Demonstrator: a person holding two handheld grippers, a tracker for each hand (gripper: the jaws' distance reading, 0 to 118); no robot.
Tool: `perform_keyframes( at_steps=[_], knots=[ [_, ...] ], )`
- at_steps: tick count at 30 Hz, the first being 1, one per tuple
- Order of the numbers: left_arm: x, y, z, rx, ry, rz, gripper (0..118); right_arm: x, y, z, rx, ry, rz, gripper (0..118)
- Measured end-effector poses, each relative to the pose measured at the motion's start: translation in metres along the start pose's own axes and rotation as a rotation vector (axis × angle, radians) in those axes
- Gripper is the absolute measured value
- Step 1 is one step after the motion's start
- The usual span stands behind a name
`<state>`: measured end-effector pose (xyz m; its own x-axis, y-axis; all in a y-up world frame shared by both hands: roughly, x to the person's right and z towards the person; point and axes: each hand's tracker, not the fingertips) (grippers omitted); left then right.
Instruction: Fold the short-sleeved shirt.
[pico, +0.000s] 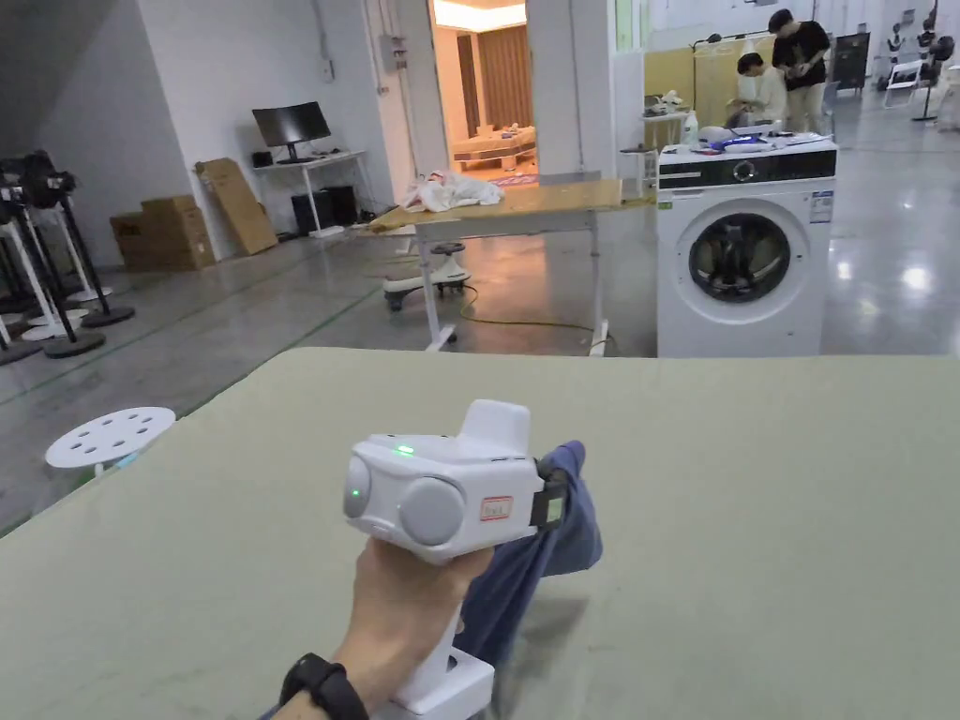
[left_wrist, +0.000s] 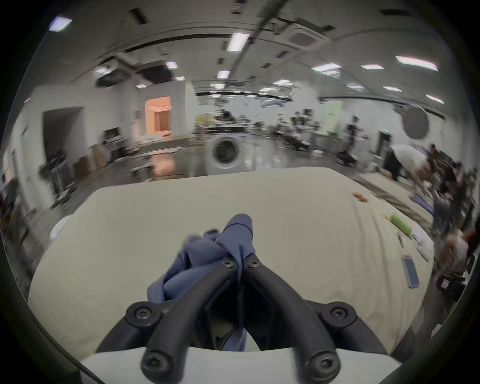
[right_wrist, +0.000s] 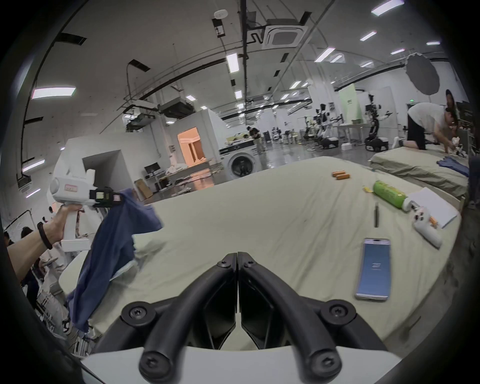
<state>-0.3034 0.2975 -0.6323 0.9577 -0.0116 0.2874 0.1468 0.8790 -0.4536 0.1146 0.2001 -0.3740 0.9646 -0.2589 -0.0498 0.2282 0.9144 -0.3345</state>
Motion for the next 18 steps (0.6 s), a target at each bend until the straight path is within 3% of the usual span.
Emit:
perform_keyframes(
  at_steps=[4,9,13,16,17,18],
  knots=[
    [0.109,-0.019,-0.052,-0.071,-0.237,-0.059,0,0.02,0.0,0.021,0.012,-0.086,-0.013,0],
    [0.228,-0.101,-0.079,-0.224,-0.511,-0.097,0,0.042,0.0,0.045,0.028,-0.179,-0.044,0],
    [0.28,-0.158,-0.063,-0.286,-0.672,-0.094,0,0.047,-0.002,0.054,0.037,-0.207,-0.058,0],
    [0.296,-0.185,-0.052,-0.298,-0.673,-0.079,0,0.045,-0.006,0.053,0.036,-0.204,-0.061,0],
    [0.297,-0.192,-0.048,-0.282,-0.667,-0.091,5,0.043,-0.007,0.051,0.035,-0.196,-0.06,0],
    [0.293,-0.192,-0.045,-0.263,-0.645,-0.106,19,0.041,-0.007,0.049,0.029,-0.188,-0.056,0]
  ],
)
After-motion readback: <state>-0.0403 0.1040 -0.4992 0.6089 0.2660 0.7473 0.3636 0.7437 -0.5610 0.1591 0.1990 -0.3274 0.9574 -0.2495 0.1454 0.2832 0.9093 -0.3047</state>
